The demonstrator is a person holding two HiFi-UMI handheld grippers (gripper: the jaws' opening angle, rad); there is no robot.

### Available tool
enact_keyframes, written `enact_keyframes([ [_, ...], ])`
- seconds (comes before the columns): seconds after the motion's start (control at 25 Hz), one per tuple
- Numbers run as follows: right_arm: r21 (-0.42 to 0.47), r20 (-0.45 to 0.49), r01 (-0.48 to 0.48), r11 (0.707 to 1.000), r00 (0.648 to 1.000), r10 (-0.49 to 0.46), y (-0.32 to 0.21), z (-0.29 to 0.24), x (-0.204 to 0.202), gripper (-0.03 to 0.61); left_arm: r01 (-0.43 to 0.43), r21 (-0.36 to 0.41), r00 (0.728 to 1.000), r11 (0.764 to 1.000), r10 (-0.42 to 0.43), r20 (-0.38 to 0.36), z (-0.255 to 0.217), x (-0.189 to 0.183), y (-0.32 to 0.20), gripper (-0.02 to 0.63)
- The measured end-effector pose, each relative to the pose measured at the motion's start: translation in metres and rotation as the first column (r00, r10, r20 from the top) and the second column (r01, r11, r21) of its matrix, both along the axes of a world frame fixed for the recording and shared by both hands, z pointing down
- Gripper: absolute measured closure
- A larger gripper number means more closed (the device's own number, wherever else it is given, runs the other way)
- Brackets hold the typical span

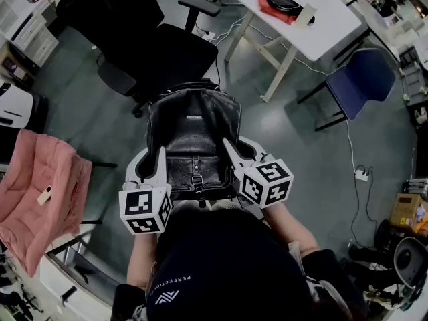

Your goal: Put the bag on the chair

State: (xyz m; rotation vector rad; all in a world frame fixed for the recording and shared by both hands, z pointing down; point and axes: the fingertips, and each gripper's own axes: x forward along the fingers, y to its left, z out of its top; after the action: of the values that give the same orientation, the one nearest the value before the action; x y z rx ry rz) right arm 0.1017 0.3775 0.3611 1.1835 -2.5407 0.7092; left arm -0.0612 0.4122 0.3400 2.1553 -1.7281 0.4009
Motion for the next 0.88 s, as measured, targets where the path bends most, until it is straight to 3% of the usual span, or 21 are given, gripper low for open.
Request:
enact_keyframes([
  [0.4,-0.056,0.012,-0.031,0.998,0.999,0.031,-0.023,0.015,-0.026,0.555,-0.032,-0.033,0.999,0.999,0.032,-0.014,0.012,-0.028,-0.026,0.557],
  [0.88,-0.084,-0.009,-0.054,0.995,0.999,0.054,-0.069,0.028,-0.026,0.555,-0.052,-0.071,0.998,0.996,0.05,-0.032,0.026,-0.027,-0.075,0.557],
])
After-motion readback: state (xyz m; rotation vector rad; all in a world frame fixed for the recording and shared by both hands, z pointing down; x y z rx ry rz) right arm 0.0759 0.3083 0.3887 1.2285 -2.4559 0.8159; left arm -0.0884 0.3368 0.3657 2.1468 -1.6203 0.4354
